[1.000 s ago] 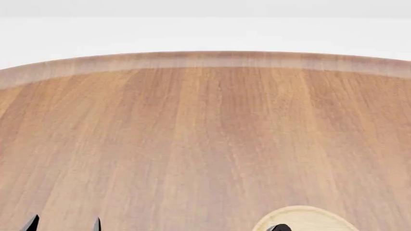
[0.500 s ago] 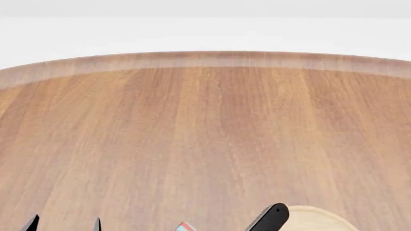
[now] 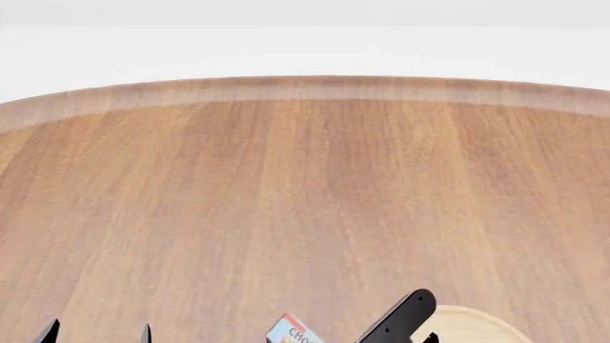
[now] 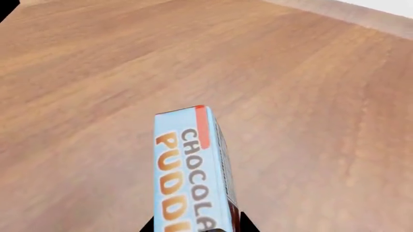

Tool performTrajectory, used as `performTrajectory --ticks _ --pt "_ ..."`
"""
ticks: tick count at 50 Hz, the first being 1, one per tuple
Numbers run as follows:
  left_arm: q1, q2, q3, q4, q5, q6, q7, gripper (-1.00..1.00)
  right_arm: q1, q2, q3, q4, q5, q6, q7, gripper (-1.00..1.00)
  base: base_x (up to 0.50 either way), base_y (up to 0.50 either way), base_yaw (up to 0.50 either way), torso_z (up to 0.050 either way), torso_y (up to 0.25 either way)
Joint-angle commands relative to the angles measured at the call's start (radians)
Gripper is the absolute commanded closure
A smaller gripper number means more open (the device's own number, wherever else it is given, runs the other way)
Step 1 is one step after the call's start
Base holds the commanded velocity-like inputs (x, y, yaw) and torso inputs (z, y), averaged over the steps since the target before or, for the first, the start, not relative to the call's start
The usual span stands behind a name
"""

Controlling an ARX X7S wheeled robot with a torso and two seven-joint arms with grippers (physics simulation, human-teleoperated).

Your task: Put the chocolate pudding to the left of the plate.

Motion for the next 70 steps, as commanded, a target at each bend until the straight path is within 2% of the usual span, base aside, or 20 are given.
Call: performTrajectory --ticks 1,44,63,70 --pt "-0.001 -0.002 0.005 -0.002 -0.001 0.001 0.0 -1.0 0.03 -0.029 -0.002 0.099 -0.032 -0.05 -0.023 1.0 0.0 0.0 0.0 0.0 0.0" --pt "-0.006 -0.007 0.017 -0.01 -0.008 0.008 -0.006 -1.0 0.065 -0.138 -0.024 0.445 -0.068 -0.237 -0.078 1.0 0.0 0.0 0.0 0.0 0.0" --pt "-0.005 -0.008 0.027 -0.016 -0.005 0.016 -0.007 -1.0 0.063 -0.16 -0.018 0.53 -0.063 -0.29 -0.093 1.0 0.0 0.0 0.0 0.0 0.0" --pt "-0.005 -0.01 0.028 -0.013 -0.006 0.016 -0.01 -1.0 0.094 -0.192 -0.019 0.653 -0.076 -0.352 -0.112 1.0 0.0 0.0 0.0 0.0 0.0"
